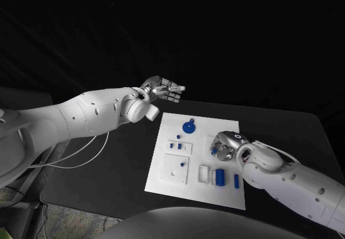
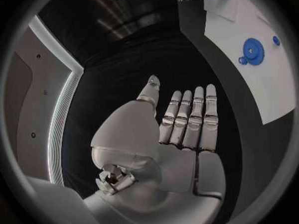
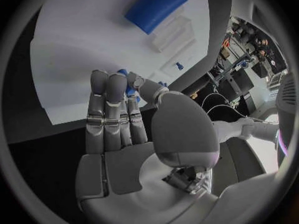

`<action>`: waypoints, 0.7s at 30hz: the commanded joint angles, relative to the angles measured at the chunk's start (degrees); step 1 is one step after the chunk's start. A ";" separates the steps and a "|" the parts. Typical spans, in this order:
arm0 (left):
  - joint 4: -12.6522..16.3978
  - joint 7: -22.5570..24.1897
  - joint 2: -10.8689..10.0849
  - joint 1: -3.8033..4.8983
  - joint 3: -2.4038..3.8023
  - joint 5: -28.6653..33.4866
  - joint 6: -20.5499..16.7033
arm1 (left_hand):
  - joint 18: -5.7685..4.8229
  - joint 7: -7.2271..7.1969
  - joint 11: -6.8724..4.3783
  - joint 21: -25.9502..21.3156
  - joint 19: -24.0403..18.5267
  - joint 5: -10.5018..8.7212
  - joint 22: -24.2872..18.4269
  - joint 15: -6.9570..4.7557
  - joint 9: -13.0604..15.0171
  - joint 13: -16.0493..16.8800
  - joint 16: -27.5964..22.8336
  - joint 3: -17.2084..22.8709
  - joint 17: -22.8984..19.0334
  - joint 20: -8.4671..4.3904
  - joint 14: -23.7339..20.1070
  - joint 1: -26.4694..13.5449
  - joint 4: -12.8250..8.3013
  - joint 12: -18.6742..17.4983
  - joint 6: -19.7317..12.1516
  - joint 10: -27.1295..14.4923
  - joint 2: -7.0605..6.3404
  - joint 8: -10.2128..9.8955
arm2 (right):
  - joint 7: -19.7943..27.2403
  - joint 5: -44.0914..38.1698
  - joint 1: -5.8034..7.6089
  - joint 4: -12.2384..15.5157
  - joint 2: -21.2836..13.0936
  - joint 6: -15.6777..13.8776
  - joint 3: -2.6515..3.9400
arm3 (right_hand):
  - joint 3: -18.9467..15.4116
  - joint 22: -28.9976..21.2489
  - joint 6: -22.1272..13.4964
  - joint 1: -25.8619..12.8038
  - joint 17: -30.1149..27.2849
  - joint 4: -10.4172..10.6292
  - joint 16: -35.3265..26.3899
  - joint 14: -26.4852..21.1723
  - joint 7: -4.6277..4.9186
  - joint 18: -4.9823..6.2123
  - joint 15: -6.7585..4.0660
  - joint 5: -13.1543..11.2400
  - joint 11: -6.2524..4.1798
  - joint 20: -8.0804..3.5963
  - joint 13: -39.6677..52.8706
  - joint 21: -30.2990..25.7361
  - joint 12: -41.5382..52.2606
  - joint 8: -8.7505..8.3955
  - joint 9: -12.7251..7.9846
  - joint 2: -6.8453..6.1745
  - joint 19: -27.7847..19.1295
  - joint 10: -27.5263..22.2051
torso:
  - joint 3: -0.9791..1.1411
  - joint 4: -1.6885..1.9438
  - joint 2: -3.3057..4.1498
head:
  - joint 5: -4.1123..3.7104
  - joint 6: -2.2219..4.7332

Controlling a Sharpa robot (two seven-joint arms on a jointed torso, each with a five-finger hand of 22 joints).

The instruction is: Assemble the parts on the task board

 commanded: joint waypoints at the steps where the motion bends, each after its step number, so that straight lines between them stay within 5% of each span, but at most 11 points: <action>1: 0.00 0.47 0.10 0.01 0.02 -0.23 1.14 | 0.83 -0.24 -0.17 0.09 -0.02 -0.11 -0.07 -0.03 0.00 0.02 0.24 0.15 0.07 -0.07 0.07 0.13 -0.18 0.08 -0.21 0.07 0.62 -0.15 | -0.10 -1.57 -0.07 0.24 -0.21 -2.00 -0.02 | 0.28 1.25 0.41 -0.15 0.19 -0.24 0.10 0.04 -0.03 -0.13 -0.40 -0.06 -2.20 -0.47 0.18 0.59 0.06 0.28 0.18 1.00 0.08 2.54 | 0.01 0.02 0.00 | -0.01 -0.02; 9: -0.06 0.47 0.14 0.00 0.02 -0.23 1.22 | 0.83 -0.24 -0.17 0.09 -0.02 -0.11 -0.07 -0.03 0.00 0.02 0.24 0.15 0.07 -0.07 0.07 0.13 -0.18 0.08 -0.21 0.07 0.62 -0.15 | 0.69 1.31 -0.04 1.80 -1.29 -3.70 0.47 | 0.21 1.22 0.66 -0.43 0.51 -0.35 0.03 0.19 -0.12 -0.07 -0.49 -0.10 -2.32 -0.58 0.18 1.48 0.05 0.28 0.38 1.06 -0.12 2.81 | -0.01 0.01 -0.05 | 0.04 -0.01; 21: 0.09 0.31 0.24 -0.01 0.01 -0.23 1.02 | 0.82 -0.29 -0.19 0.10 -0.02 -0.12 -0.06 -0.03 0.01 0.01 0.24 0.06 0.07 -0.08 0.08 0.02 -0.12 0.08 -0.11 0.10 0.85 -0.10 | 4.85 8.78 0.51 7.34 -3.52 -5.37 3.69 | 0.20 1.14 0.67 -0.96 0.64 -0.19 -0.28 0.16 -0.12 -0.08 -0.44 0.07 -2.35 -0.49 0.21 1.93 0.07 0.28 0.61 1.26 -0.61 2.86 | 0.01 0.00 0.00 | 0.51 -0.09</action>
